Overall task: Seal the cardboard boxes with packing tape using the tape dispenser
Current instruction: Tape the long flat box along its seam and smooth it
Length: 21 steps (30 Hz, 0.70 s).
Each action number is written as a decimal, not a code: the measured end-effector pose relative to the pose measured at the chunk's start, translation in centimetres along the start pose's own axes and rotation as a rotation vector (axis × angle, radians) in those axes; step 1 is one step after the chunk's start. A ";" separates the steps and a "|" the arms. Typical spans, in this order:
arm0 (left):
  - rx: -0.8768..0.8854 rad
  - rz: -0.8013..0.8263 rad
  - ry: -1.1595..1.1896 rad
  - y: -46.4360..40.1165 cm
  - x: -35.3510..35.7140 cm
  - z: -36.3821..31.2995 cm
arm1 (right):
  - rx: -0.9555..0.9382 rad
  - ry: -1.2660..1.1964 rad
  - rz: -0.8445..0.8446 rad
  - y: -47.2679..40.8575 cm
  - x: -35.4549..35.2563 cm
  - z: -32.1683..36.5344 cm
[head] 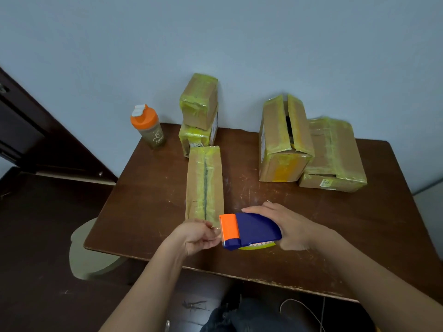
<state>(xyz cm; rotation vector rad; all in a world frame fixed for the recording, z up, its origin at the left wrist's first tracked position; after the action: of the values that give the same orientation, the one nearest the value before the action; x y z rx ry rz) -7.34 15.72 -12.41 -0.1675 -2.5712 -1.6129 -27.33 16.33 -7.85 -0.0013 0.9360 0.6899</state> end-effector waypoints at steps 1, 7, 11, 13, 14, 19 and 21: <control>0.012 -0.016 -0.013 0.2 -0.2 -0.3 | -0.003 0.012 -0.009 -0.1 0.0 0.0; 0.078 -0.112 -0.075 0.7 -2.2 -1.4 | -0.010 0.060 -0.001 -0.6 0.8 0.2; 0.107 -0.150 -0.083 0.9 -3.5 -1.6 | -0.013 0.107 0.006 -1.2 1.2 0.4; 0.099 -0.139 -0.096 0.9 -3.7 -1.6 | 0.008 0.127 0.037 -1.5 1.7 0.5; 0.084 -0.124 -0.101 0.8 -3.7 -1.3 | 0.025 0.132 0.060 -1.6 2.1 0.5; 0.006 -0.055 -0.041 0.7 -3.8 -0.1 | 0.141 0.103 0.136 -1.9 4.1 0.9; -0.005 -0.069 -0.037 0.6 -4.3 0.2 | 0.169 0.115 0.125 -1.9 4.7 1.1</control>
<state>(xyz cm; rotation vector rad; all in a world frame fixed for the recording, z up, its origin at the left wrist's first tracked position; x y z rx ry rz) -3.05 16.01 -12.61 -0.1113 -2.6280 -1.6553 -23.61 17.74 -11.15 0.1701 1.1095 0.7304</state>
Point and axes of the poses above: each hand's wrist, its own y-axis away from the middle knuckle, its own x-axis out of the palm, z = x × y, the point moved 8 cm from there along -y, towards the middle knuckle, and after that the axes turned 3 degrees about -x, right-handed, at the moved point
